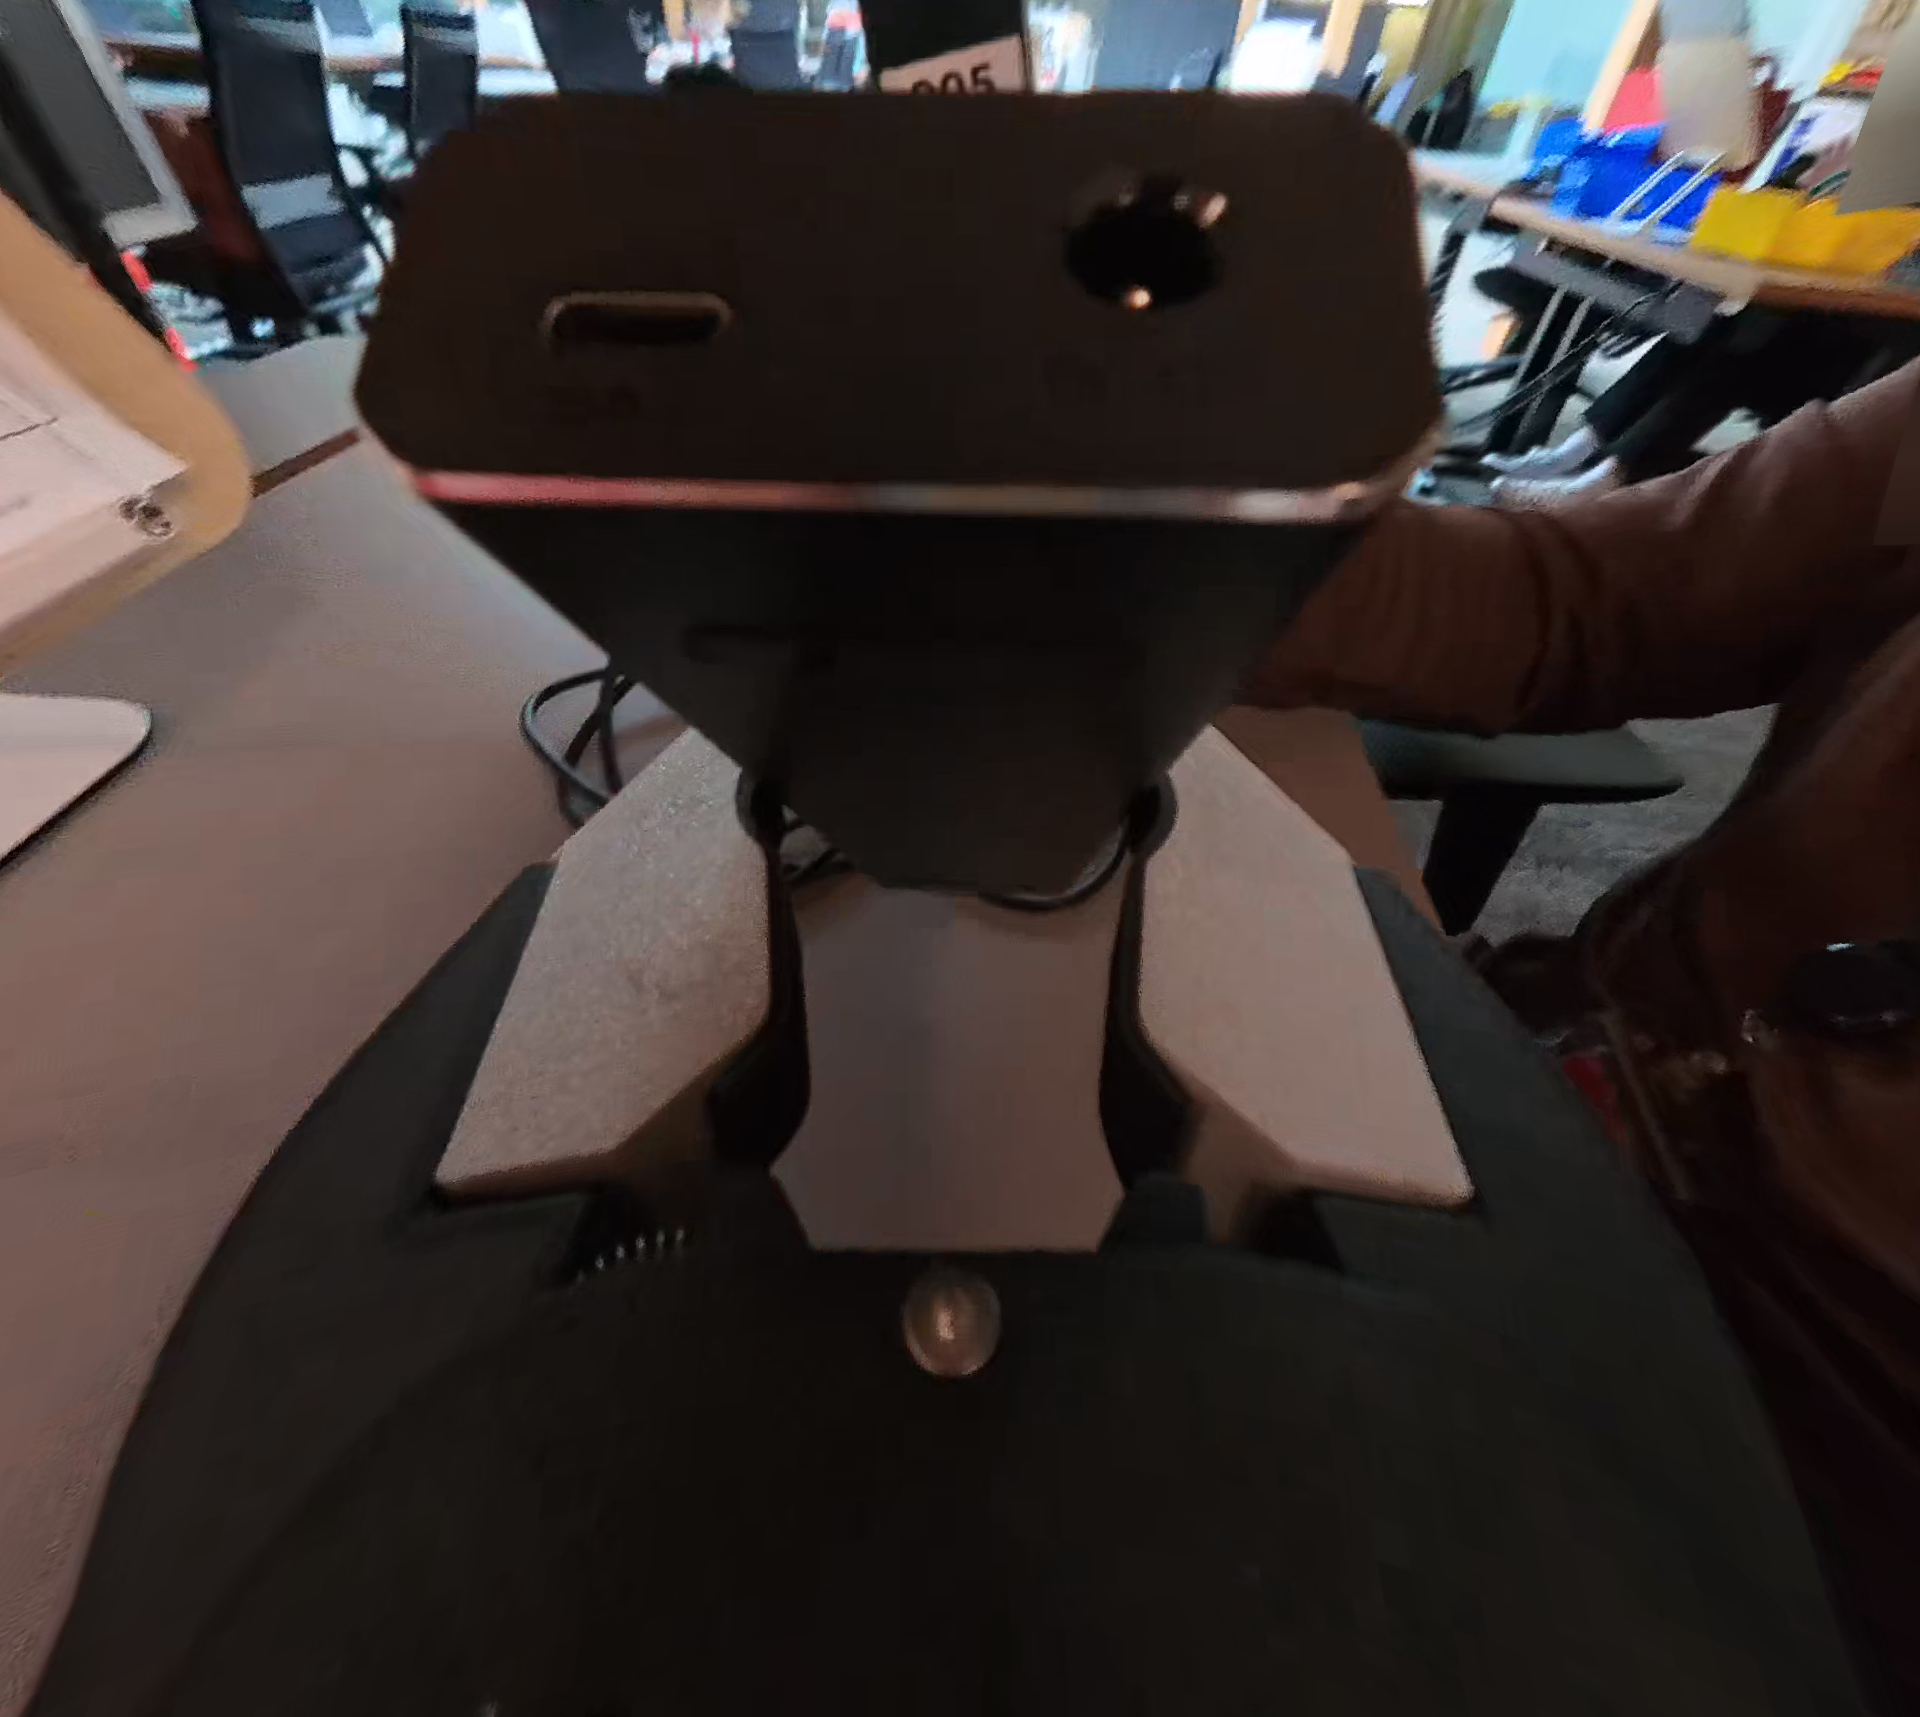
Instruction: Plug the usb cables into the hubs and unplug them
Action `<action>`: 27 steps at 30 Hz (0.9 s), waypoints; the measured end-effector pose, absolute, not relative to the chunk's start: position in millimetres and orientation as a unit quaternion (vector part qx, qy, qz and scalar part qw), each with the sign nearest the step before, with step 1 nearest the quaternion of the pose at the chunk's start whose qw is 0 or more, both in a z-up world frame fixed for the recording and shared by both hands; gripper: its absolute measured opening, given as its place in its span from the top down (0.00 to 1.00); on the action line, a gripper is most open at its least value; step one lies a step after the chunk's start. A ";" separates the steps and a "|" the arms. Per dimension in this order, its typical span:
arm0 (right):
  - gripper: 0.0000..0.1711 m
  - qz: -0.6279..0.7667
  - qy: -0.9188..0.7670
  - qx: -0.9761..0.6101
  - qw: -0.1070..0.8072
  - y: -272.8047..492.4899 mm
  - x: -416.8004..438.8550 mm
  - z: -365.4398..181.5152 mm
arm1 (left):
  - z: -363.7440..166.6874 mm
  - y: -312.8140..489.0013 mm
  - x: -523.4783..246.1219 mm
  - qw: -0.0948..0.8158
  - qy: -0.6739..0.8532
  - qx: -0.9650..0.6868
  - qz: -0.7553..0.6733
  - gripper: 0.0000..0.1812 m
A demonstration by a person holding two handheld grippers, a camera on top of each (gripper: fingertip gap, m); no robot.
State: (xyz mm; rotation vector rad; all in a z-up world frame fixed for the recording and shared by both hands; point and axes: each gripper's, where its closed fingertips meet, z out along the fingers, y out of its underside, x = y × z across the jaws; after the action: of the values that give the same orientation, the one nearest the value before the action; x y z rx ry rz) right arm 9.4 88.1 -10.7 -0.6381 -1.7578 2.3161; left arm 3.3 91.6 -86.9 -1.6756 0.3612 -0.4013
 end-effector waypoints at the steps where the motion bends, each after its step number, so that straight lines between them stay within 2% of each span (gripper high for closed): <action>1: 0.93 0.775 -0.589 -0.211 0.083 86.9 10.2 -10.6 | -87.9 94.5 5.1 0.646 0.158 -0.724 -0.184 0.64; 19: 0.93 0.719 -0.654 -0.212 0.106 63.8 3.3 -40.3 | -93.2 93.6 11.6 0.669 0.145 -0.699 -0.206 0.64; 27: 0.92 0.701 -0.667 -0.219 0.128 62.1 -1.4 -47.4 | -104.5 93.8 18.1 0.627 0.127 -0.715 -0.282 0.64</action>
State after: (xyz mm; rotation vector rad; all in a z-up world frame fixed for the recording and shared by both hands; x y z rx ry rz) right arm -1.4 62.1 -47.4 -0.6374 -1.9401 2.0390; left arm 18.1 93.8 -104.5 -1.6398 0.2922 -0.6455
